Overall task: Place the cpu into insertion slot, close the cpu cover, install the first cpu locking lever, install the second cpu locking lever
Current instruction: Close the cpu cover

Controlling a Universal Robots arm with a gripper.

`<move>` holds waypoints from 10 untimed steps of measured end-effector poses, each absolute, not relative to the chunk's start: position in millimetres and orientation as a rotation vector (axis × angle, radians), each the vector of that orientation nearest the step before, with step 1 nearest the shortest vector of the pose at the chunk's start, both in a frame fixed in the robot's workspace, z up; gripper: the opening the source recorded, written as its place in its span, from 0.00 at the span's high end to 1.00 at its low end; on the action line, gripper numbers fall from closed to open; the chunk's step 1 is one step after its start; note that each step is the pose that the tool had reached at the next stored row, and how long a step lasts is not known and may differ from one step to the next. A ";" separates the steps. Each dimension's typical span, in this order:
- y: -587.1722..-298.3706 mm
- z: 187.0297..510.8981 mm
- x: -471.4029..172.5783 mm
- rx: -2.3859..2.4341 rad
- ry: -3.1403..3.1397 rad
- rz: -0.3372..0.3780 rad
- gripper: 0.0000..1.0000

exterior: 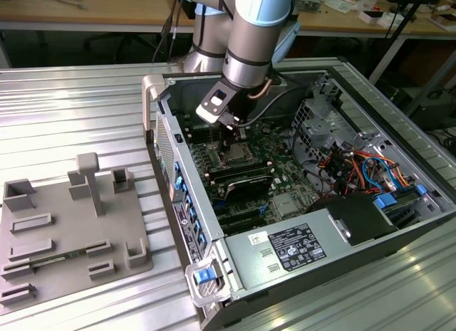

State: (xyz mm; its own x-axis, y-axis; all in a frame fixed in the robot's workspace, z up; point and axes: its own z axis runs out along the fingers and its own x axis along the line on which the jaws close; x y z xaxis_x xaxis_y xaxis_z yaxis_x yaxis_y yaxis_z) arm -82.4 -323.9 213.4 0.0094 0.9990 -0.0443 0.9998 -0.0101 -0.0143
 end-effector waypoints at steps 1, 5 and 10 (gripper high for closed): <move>-323.9 211.9 -82.6 2.217 2.195 -0.065 0.89; -324.0 209.8 -82.7 2.217 2.196 -0.066 0.89; -323.9 210.7 -82.7 2.217 2.196 -0.065 0.89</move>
State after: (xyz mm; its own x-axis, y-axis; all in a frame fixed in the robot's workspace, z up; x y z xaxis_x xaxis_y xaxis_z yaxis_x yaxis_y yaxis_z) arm -82.7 -323.9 210.7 0.0093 0.9990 -0.0441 0.9998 -0.0100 -0.0149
